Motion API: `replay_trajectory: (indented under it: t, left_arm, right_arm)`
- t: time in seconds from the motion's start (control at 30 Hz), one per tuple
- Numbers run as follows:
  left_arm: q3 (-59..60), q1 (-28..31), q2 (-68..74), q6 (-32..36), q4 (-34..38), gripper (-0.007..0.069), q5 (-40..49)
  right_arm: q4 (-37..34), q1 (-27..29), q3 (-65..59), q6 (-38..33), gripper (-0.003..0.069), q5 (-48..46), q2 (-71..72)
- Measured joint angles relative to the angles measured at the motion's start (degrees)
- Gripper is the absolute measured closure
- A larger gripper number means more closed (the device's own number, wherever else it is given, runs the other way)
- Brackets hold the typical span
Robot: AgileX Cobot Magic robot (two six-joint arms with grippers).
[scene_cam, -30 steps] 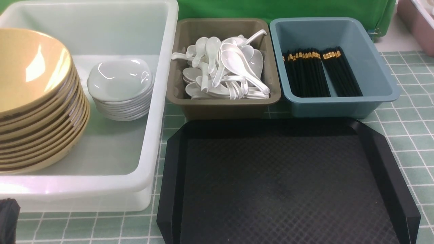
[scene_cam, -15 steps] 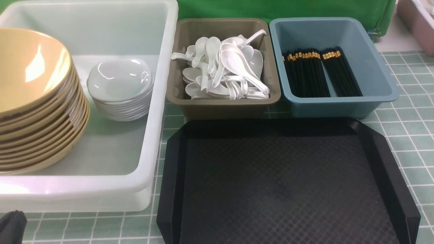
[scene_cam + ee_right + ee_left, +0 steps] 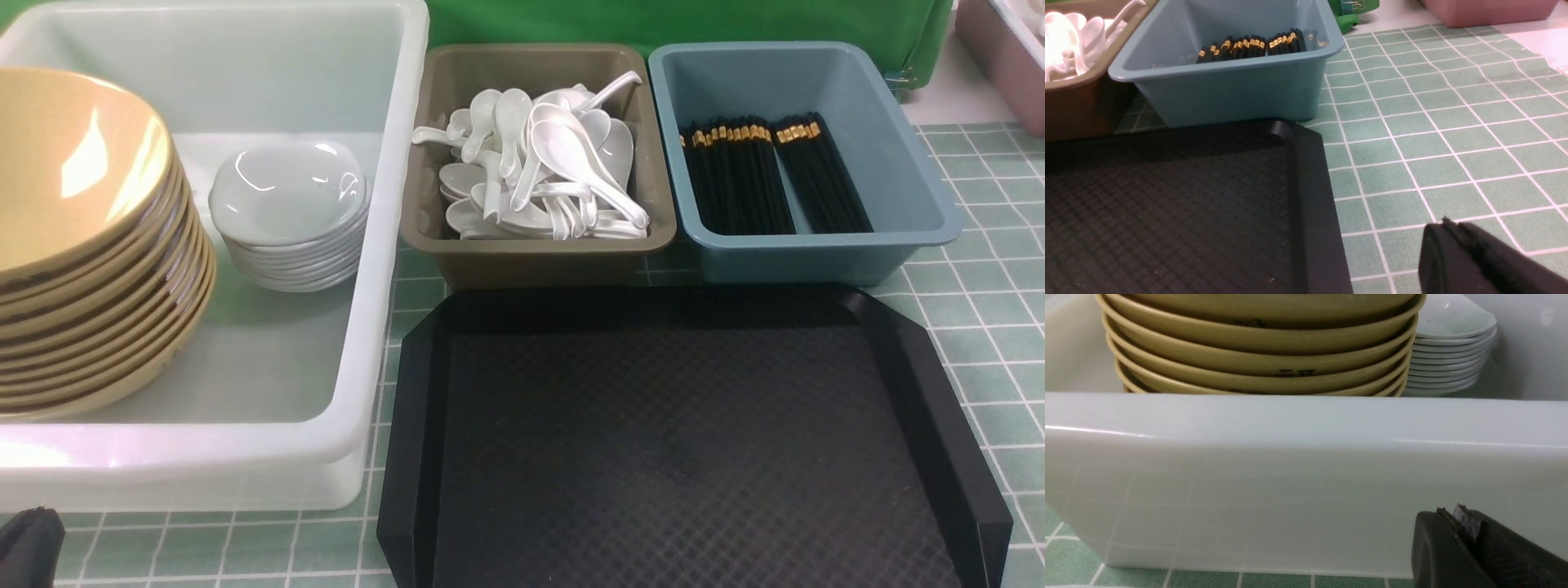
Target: On blue table put chopsticks spoon bowls plates into blue grey white boxes.
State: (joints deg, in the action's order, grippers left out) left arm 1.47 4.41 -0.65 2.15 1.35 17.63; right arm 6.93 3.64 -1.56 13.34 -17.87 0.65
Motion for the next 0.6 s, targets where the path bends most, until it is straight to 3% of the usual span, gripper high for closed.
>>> replay_trajectory:
  t: [0.6]
  left_arm:
    - [0.0,0.0,0.0,-0.04,0.0,0.0622,0.0]
  right_arm:
    - [0.0,0.0,0.0,0.0,0.0583,0.0,0.0]
